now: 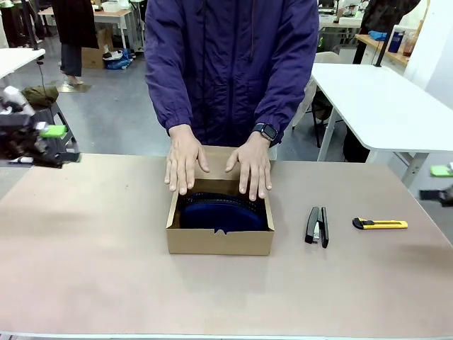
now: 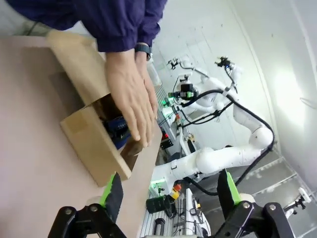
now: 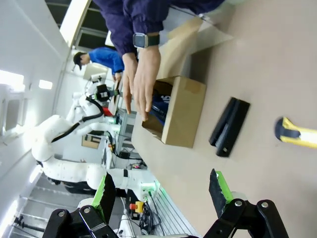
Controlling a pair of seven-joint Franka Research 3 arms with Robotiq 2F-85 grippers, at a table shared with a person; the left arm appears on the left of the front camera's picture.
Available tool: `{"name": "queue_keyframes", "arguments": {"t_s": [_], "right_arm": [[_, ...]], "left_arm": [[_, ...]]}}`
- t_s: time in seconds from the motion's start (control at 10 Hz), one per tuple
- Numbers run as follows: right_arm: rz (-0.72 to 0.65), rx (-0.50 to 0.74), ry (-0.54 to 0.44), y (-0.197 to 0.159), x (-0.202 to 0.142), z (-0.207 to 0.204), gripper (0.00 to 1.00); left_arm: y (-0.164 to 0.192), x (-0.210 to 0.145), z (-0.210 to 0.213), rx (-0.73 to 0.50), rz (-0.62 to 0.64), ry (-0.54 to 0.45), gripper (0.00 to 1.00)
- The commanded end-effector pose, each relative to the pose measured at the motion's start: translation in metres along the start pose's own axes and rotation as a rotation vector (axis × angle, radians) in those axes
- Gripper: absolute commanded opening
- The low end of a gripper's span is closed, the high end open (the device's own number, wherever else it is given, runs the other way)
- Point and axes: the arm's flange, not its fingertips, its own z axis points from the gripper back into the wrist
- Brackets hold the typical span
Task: Pack the item into the box.
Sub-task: Close the Mailer Box.
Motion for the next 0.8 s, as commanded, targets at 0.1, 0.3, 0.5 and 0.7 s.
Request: {"name": "queue_keyframes", "arguments": {"t_s": [0.1, 0.3, 0.5, 0.7], "right_arm": [[0.020, -0.043, 0.003, 0.035, 0.027, -0.078, 1.00], [0.066, -0.059, 0.017, 0.043, 0.037, -0.127, 1.00], [0.104, -0.077, 0.048, 0.041, 0.044, -0.168, 1.00], [0.140, -0.051, 0.031, 0.038, 0.047, -0.184, 1.00]], "left_arm": [[-0.014, 0.026, -0.055, 0.080, -0.005, 0.032, 1.00], [-0.009, 0.030, -0.091, 0.062, 0.001, 0.064, 1.00], [0.008, 0.030, -0.130, 0.114, -0.007, 0.061, 1.00], [0.020, 0.037, -0.139, 0.159, 0.045, 0.043, 1.00]]}}
